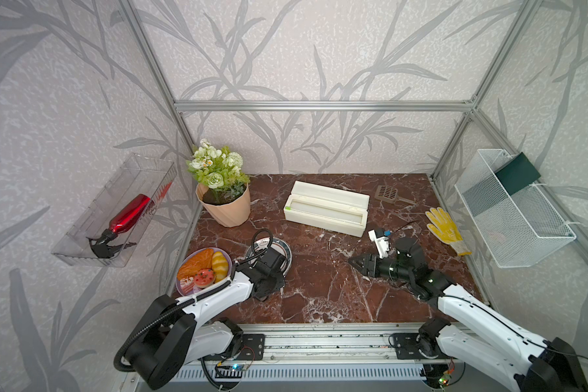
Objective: Wrap the plate with plastic wrap
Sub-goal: Place the plate at the center of the board, then reset both arms
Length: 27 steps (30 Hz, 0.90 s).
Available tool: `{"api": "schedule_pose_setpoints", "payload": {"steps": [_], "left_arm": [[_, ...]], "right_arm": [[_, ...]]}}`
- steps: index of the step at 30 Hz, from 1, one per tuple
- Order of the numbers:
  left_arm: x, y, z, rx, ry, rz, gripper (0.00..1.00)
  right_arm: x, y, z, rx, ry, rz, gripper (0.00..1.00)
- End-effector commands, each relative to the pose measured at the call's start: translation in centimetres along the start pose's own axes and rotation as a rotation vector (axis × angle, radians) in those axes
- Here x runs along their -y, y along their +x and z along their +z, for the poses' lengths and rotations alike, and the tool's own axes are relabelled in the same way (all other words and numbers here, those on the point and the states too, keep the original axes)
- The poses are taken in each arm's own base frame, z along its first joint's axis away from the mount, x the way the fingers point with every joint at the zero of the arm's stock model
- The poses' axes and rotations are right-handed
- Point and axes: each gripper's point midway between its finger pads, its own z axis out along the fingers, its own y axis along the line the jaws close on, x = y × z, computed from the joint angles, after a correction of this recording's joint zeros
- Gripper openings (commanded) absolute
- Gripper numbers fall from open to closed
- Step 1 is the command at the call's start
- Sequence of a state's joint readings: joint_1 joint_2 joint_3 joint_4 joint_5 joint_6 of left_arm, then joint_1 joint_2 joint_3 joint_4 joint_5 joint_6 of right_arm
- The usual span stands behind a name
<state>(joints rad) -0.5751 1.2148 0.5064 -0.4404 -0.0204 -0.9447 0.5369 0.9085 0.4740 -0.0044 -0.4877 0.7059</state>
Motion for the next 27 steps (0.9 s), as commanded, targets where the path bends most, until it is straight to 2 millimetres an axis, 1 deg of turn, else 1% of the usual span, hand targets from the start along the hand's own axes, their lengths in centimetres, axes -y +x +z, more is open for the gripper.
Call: {"api": "schedule_pose_setpoints", "payload": {"steps": [1, 3, 4, 6, 8, 9, 10, 11, 12, 13, 15, 16, 17, 18, 19, 21, 22, 24, 25, 26, 27], "left_arm": [[-2.2, -0.5, -0.2, 0.03, -0.12, 0.008, 0.0], [-2.0, -0.9, -0.6, 0.046, -0.118, 0.016, 0.02], [-1.6, -1.0, -0.9, 0.046, -0.097, 0.032, 0.02], [0.0, -1.1, -1.6, 0.038, -0.023, 0.078, 0.06], [1.5, -1.3, -3.0, 0.04, 0.057, 0.122, 0.13], [2.7, -1.6, -4.1, 0.052, 0.118, 0.154, 0.17], [3.8, -1.9, -5.3, 0.072, 0.179, 0.188, 0.25], [4.7, -2.4, -6.4, 0.099, 0.23, 0.204, 0.35], [5.7, -3.1, -7.9, 0.144, 0.289, 0.224, 0.59], [6.8, -3.7, -9.5, 0.184, 0.346, 0.248, 0.99], [7.3, -5.9, -12.6, 0.292, 0.35, 0.28, 0.99], [6.9, -7.4, -13.9, 0.36, 0.302, 0.278, 0.99], [5.9, -9.1, -15.0, 0.432, 0.227, 0.258, 0.99], [4.6, -10.8, -16.3, 0.518, 0.131, 0.245, 0.99], [3.3, -12.7, -17.4, 0.622, 0.035, 0.245, 0.99], [0.6, -15.3, -18.9, 0.786, -0.132, 0.196, 0.99], [-0.2, -16.4, -19.2, 0.85, -0.167, 0.178, 0.99], [-0.3, -17.8, -18.0, 0.894, -0.111, 0.225, 0.99], [-0.5, -18.4, -17.3, 0.909, -0.079, 0.242, 0.99], [-1.0, -18.9, -16.6, 0.924, -0.075, 0.256, 0.99], [-2.2, -19.6, -15.9, 0.948, -0.11, 0.242, 0.99]], "right_arm": [[-0.8, -0.7, -0.2, 0.026, -0.022, -0.023, 0.5], [-0.9, -0.7, -0.2, 0.027, -0.024, -0.025, 0.5], [-0.9, -0.7, -0.2, 0.026, -0.026, -0.025, 0.5], [-1.1, -0.8, -0.4, 0.027, -0.028, -0.033, 0.51], [-1.6, -1.0, -0.8, 0.029, -0.029, -0.058, 0.56], [-1.9, -1.2, -1.1, 0.031, -0.024, -0.082, 0.66], [-1.9, -1.5, -1.5, 0.036, -0.001, -0.117, 0.96], [-1.7, -1.9, -2.0, 0.044, 0.043, -0.141, 0.99], [-1.6, -2.4, -2.7, 0.058, 0.091, -0.163, 0.99], [-1.5, -3.0, -3.4, 0.069, 0.141, -0.178, 0.99], [-2.0, -4.5, -4.4, 0.095, 0.192, -0.223, 0.99], [-2.1, -5.4, -4.9, 0.116, 0.225, -0.239, 0.99], [-1.9, -6.2, -5.3, 0.142, 0.265, -0.251, 0.99], [-1.3, -7.0, -5.5, 0.177, 0.313, -0.27, 0.99], [-1.0, -8.2, -5.8, 0.231, 0.345, -0.317, 0.99], [-1.2, -9.6, -5.9, 0.315, 0.358, -0.441, 0.99], [-1.6, -10.3, -6.1, 0.352, 0.352, -0.501, 0.99], [-2.0, -11.5, -6.5, 0.411, 0.373, -0.581, 0.99], [-1.9, -12.1, -6.6, 0.431, 0.402, -0.63, 0.99], [-1.3, -12.7, -6.8, 0.455, 0.448, -0.652, 0.99], [-0.2, -13.5, -7.2, 0.504, 0.519, -0.65, 0.99]]}}
